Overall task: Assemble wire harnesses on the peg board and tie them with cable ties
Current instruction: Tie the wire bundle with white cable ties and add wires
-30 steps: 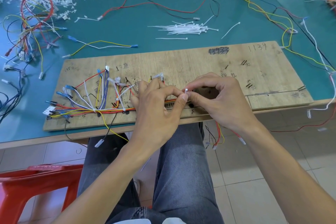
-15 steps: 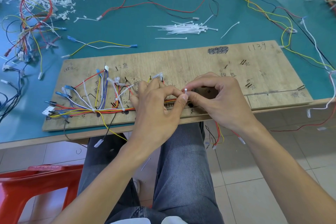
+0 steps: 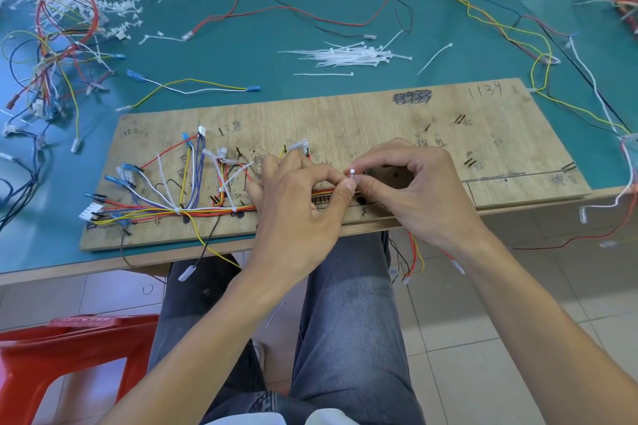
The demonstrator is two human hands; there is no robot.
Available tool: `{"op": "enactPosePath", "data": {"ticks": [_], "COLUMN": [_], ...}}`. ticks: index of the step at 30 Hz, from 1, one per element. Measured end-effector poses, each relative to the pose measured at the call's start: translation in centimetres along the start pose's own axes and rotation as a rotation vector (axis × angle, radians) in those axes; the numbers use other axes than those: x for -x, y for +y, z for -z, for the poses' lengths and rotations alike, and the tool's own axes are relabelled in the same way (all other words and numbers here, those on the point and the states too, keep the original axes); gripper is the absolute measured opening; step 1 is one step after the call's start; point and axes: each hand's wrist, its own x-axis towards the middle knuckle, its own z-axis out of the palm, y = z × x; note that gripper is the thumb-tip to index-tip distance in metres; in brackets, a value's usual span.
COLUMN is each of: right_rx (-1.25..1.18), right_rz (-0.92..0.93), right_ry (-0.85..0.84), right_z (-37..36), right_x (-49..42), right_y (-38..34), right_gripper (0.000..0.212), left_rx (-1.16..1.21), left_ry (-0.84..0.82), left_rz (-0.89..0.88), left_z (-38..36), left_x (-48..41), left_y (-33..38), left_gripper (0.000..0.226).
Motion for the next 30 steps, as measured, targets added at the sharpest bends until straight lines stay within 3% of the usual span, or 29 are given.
{"op": "enactPosePath", "data": {"ticks": [9, 14, 18, 25, 30], "right_rx": [0.117, 0.212, 0.211, 0.165, 0.122], "right_rz": [0.188, 0.273, 0.277, 0.230, 0.199], "right_ry": [0.007, -0.044, -0.049, -0.012, -0.016], "right_z": [-0.2, 0.1, 0.1, -0.2, -0.1], "right_x": [0.3, 0.6, 0.6, 0.7, 0.6], "right_y": [0.4, 0.5, 0.6, 0.8, 0.7], "right_gripper": [0.006, 0.017, 0.019, 0.015, 0.011], "left_rx": [-0.007, -0.011, 0.006, 0.114, 0.019], "left_ry": [0.014, 0.027, -0.012, -0.034, -0.063], "left_rz": [0.018, 0.068, 0.122, 0.111, 0.038], "left_z": [0.0, -0.2, 0.0, 1.0, 1.5], "left_x": [0.0, -0.2, -0.6, -1.1, -1.9], "left_y": [0.2, 0.3, 0.3, 1.4, 1.9], "left_gripper": [0.013, 0.020, 0.022, 0.004, 0.012]}}
